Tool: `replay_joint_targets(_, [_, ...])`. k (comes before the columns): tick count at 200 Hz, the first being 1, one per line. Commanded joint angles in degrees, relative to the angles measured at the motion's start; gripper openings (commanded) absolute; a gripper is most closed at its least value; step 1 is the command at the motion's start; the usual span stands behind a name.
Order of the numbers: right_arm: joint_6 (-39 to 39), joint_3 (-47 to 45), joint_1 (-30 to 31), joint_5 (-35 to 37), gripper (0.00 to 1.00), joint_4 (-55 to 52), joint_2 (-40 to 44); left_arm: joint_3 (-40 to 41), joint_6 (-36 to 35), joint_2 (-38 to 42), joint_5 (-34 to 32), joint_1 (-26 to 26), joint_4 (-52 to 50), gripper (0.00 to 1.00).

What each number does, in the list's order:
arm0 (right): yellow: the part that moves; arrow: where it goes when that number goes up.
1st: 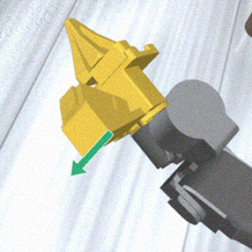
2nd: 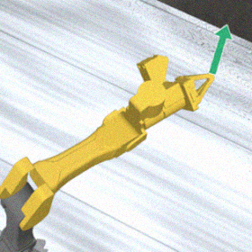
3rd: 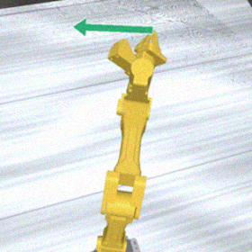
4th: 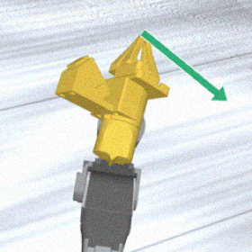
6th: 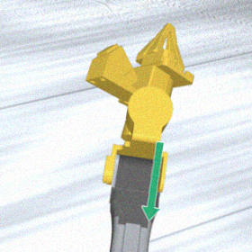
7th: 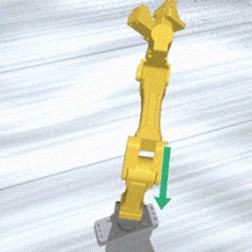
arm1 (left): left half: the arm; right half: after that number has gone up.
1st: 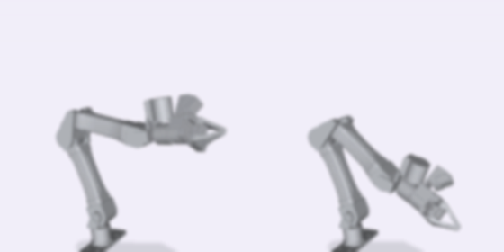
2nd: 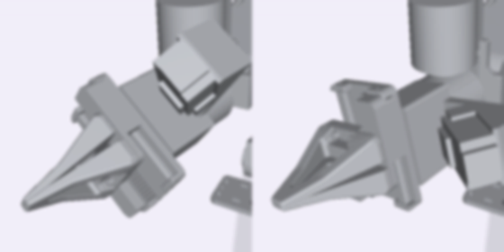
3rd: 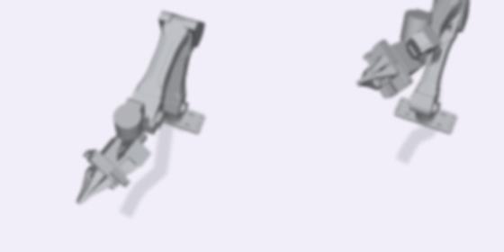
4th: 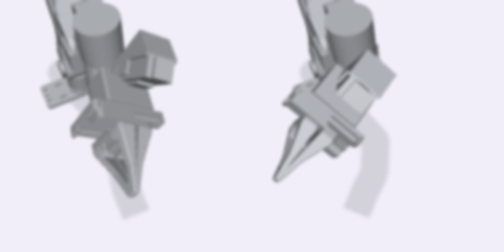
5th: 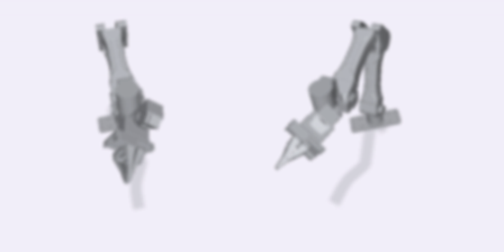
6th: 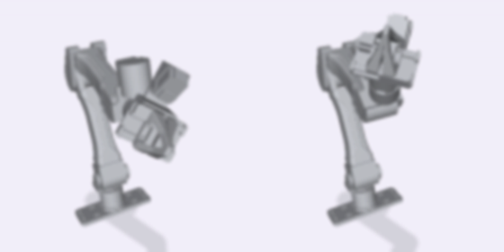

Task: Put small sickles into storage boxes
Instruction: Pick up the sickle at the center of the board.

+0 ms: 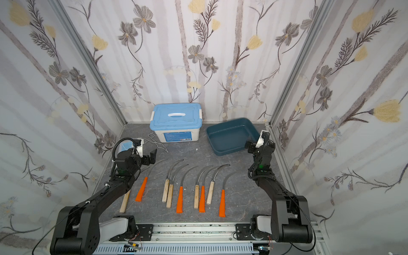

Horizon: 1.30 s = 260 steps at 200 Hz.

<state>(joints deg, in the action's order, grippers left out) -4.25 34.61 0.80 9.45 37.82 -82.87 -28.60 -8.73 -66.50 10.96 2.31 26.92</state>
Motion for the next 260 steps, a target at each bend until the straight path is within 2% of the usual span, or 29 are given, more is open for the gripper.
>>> replay_joint_targets(1, [-1.26, 1.97, 0.96, 0.6, 1.0, -17.81, 2.32, -1.02, -4.15, 4.13, 3.96, 0.09, -8.39, 1.0])
replay_joint_targets(22, [-8.3, 5.38, 0.96, 0.1, 1.0, -25.83, 6.05, -3.38, -6.32, 8.08, 7.03, 0.77, -13.9, 1.0])
replay_joint_targets(53, [-20.15, 7.05, 1.35, -8.98, 1.0, -31.07, 11.94, -9.83, -7.7, 9.12, 5.07, 2.08, -22.94, 1.0])
replay_joint_targets(104, [-36.45, 9.72, 5.49, -17.16, 1.0, -40.62, 16.63, -24.12, -8.58, 1.27, 0.16, 3.12, -37.42, 1.0])
replay_joint_targets(116, [-37.96, 10.49, 6.86, -19.25, 1.0, -42.52, 16.69, -27.31, -8.67, -1.59, -0.54, 3.7, -39.57, 1.0])
replay_joint_targets(156, [-41.03, 15.72, 18.8, -16.76, 1.0, -51.16, 14.44, -35.42, -10.6, -6.14, -0.7, 5.28, -45.46, 1.0])
replay_joint_targets(181, [-46.71, 14.8, 24.01, -15.21, 1.0, -46.85, 15.05, -39.86, -10.6, -9.7, -3.69, 5.93, -50.59, 1.0])
replay_joint_targets(210, [-48.05, 16.54, 25.02, -13.45, 1.0, -47.83, 15.22, -44.03, -9.71, -12.51, -5.59, 6.36, -54.28, 1.0])
replay_joint_targets(241, [-49.56, 16.99, 25.06, -13.15, 1.0, -49.25, 15.3, -52.57, -9.46, -16.9, -6.03, 6.78, -65.4, 1.0])
replay_joint_targets(260, [-50.74, 16.29, 25.28, -11.77, 1.0, -49.31, 17.03, -53.64, -10.28, -17.88, -8.67, 7.39, -65.54, 1.0])
